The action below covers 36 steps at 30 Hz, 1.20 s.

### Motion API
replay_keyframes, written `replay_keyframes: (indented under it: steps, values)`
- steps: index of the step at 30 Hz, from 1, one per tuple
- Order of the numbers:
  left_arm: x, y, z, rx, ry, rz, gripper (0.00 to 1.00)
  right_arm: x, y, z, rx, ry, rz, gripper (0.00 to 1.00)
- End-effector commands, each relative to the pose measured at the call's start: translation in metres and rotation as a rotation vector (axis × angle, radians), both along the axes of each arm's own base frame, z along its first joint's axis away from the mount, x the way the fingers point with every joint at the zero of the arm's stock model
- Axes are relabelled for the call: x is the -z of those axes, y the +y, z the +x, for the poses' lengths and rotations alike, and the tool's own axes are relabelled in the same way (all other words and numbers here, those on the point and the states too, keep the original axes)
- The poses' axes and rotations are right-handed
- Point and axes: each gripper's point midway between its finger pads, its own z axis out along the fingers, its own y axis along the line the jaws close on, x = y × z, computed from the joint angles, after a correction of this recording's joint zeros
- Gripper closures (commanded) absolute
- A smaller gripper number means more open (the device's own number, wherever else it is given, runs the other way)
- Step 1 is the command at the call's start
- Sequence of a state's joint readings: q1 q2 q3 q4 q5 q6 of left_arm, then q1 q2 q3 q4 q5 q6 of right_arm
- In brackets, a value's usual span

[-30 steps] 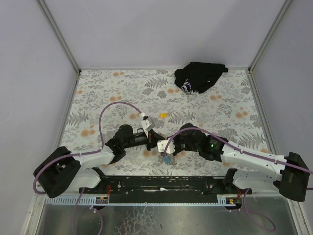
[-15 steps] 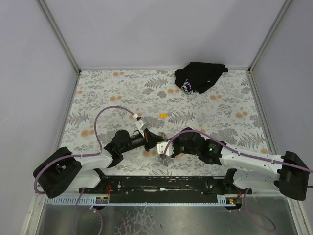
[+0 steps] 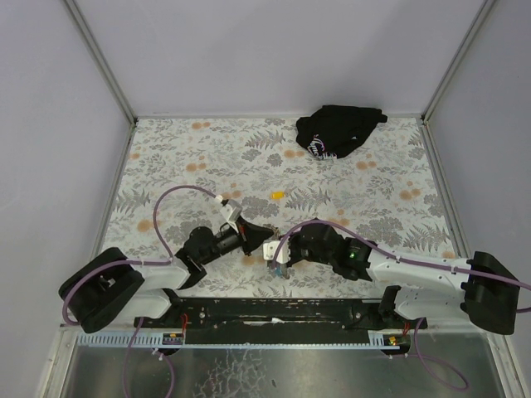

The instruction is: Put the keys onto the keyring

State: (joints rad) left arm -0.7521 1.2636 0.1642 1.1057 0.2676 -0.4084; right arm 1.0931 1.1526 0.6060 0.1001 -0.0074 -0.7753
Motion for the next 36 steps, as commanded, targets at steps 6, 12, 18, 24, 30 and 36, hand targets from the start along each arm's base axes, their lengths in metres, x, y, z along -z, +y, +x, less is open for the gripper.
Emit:
replay_keyframes:
  steps: [6,12,18,24,30,36]
  values:
    - [-0.032,0.008,0.011,-0.103,-0.052,-0.183,1.0,0.008,-0.01,0.003,0.065,-0.024,-0.057,1.0]
    - [-0.03,0.006,0.003,-0.061,-0.074,-0.168,0.94,-0.03,-0.006,0.012,0.045,-0.139,0.0,1.0]
    - [-0.027,0.005,0.002,-0.04,-0.107,-0.075,0.78,-0.048,-0.004,0.015,0.021,-0.181,-0.026,1.0]
    - [-0.025,0.002,0.001,0.02,-0.136,0.017,0.59,-0.05,-0.005,0.01,-0.02,-0.174,-0.06,1.0]
    - [-0.02,-0.012,-0.008,0.142,-0.156,0.093,0.52,-0.052,-0.003,0.008,-0.041,-0.168,-0.088,1.0]
    - [-0.018,-0.02,-0.014,0.225,-0.187,0.133,0.55,-0.053,-0.003,0.006,-0.06,-0.166,-0.09,1.0]
